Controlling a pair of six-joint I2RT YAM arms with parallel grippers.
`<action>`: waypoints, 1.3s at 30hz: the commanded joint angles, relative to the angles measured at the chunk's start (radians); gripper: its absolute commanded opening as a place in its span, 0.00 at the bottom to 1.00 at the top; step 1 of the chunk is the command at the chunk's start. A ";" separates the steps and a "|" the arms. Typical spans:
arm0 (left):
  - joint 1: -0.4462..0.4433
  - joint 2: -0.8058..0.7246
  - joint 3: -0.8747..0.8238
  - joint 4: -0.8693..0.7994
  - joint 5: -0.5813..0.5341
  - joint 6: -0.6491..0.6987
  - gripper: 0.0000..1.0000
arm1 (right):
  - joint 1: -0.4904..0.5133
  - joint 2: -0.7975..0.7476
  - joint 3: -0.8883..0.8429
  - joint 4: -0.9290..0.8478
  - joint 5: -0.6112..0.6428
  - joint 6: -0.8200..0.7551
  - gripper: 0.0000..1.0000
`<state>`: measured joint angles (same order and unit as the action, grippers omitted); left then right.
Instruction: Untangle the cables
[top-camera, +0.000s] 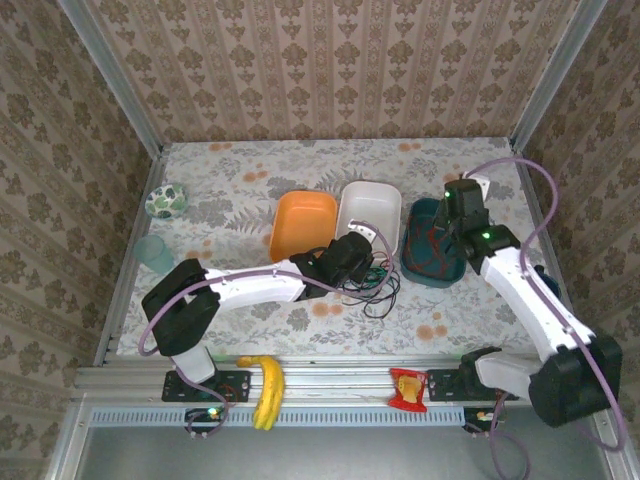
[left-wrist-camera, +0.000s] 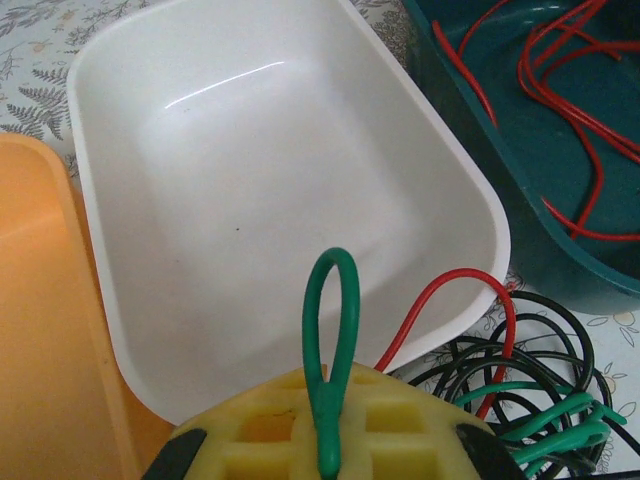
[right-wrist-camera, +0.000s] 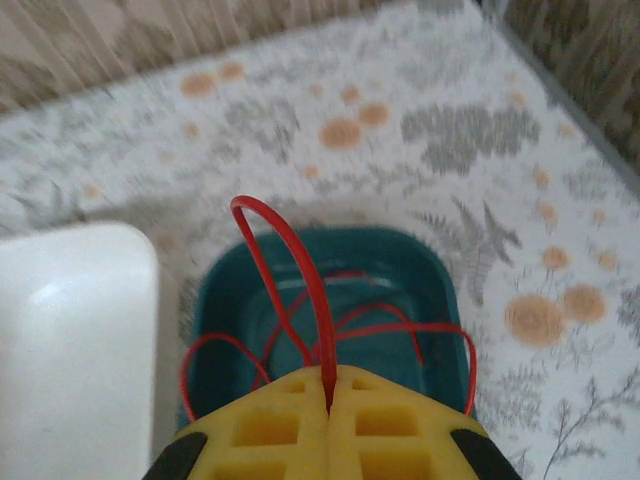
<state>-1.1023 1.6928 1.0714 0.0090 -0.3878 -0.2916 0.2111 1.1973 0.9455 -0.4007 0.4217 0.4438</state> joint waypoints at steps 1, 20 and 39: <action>-0.006 -0.038 -0.008 0.009 -0.052 0.013 0.00 | -0.029 0.083 -0.039 -0.018 -0.035 0.113 0.00; -0.007 -0.066 -0.036 0.006 -0.078 0.001 0.00 | -0.086 0.315 0.019 -0.074 -0.204 0.202 0.45; -0.007 -0.038 -0.015 -0.016 -0.089 0.006 0.00 | 0.136 0.063 -0.024 -0.032 -0.427 -0.023 0.64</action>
<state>-1.1057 1.6604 1.0466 0.0078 -0.4469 -0.2920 0.3054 1.2522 0.9348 -0.4404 0.1352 0.4812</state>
